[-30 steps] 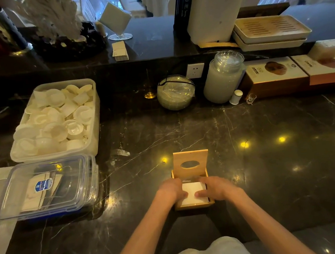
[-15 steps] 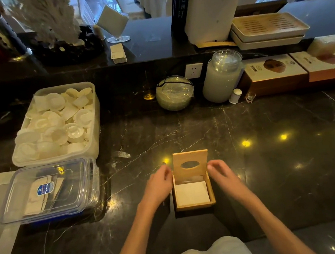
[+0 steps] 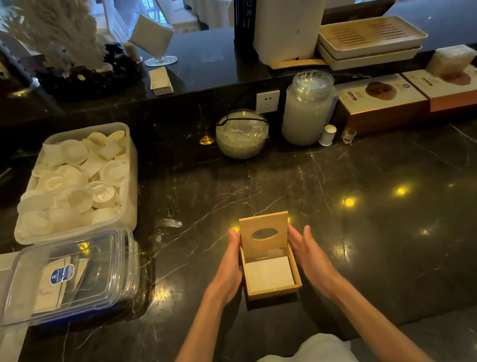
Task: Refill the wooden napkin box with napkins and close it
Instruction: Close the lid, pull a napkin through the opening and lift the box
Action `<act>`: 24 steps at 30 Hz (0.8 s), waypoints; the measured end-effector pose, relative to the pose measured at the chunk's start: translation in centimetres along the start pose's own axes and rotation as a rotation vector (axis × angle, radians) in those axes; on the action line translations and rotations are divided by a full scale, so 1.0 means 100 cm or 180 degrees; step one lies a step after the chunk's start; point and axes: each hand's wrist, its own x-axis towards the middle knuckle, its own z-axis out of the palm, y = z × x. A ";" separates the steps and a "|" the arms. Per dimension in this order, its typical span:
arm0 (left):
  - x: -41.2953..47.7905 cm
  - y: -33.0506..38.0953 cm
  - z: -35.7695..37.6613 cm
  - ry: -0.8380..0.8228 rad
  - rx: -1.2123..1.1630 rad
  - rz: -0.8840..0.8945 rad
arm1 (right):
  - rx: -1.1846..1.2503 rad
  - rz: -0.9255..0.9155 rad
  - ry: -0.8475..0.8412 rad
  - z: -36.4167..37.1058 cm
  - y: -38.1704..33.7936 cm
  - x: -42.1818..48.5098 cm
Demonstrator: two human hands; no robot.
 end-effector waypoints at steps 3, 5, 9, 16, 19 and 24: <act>-0.002 -0.018 -0.007 0.0138 0.0151 0.0076 | -0.0341 -0.0090 0.0112 -0.004 0.018 -0.015; -0.006 -0.035 -0.012 0.0202 0.0165 0.0083 | -0.0437 -0.0067 0.0106 -0.010 0.033 -0.024; -0.013 -0.068 -0.011 0.0118 0.0755 0.0213 | -0.0865 0.0018 -0.0156 -0.020 0.056 -0.038; -0.018 -0.082 -0.003 0.0202 0.0977 0.0540 | -0.1900 -0.0643 0.0499 -0.012 0.056 -0.023; -0.017 -0.082 -0.003 0.0222 0.0927 0.0548 | -0.2866 -0.1120 0.0495 0.001 0.041 -0.013; -0.016 -0.084 -0.004 0.0277 0.0997 0.0600 | -0.4138 -0.1038 0.0164 0.028 0.031 0.005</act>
